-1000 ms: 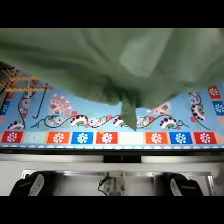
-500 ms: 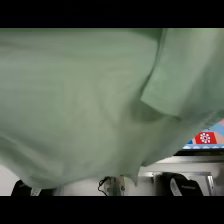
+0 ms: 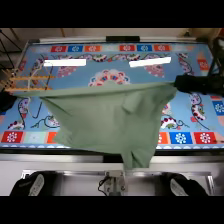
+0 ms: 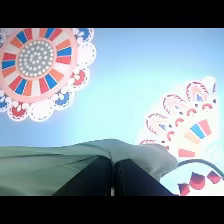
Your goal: Fold the shirts.
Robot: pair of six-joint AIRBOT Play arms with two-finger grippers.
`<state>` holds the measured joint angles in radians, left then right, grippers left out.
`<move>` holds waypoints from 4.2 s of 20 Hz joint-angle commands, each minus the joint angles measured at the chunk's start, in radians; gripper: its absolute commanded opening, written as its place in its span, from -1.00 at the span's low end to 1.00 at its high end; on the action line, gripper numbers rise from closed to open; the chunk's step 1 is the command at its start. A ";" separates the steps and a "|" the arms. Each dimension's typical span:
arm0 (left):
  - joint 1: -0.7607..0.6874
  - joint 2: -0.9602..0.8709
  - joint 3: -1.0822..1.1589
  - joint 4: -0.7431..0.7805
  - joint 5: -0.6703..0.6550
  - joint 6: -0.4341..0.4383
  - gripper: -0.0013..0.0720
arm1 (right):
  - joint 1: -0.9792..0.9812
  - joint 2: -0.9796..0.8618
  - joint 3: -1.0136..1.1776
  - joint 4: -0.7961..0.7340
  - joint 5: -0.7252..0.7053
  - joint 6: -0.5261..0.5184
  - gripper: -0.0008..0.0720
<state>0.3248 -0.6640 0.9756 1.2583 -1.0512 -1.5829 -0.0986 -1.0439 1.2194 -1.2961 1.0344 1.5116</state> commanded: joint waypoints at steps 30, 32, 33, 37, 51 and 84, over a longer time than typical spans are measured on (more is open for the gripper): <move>0.043 -0.741 -0.113 -0.121 -0.035 0.143 0.44 | -0.184 -0.301 -0.050 0.075 0.364 0.011 0.33; 0.033 -0.745 -0.113 -0.151 -0.003 0.143 0.43 | -0.179 -0.301 -0.050 0.076 0.351 0.011 0.33; 0.025 -0.745 -0.113 -0.161 0.009 0.143 0.43 | -0.179 -0.301 -0.050 0.076 0.348 0.011 0.33; -0.024 -0.766 -0.116 -0.180 0.011 0.139 0.43 | -0.179 -0.301 -0.050 0.075 0.351 0.012 0.33; -0.037 -0.731 -0.092 -0.175 -0.105 0.266 -0.88 | -0.178 -0.301 -0.284 0.208 0.357 -0.054 0.56; 0.031 0.037 0.834 -0.440 0.319 0.256 -0.89 | 0.083 0.333 0.657 -0.187 -0.070 -0.118 -0.80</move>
<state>0.3553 -0.7544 1.6882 0.8108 -0.8867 -1.2560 -0.0162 -0.7902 1.6711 -1.3746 0.9852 1.3972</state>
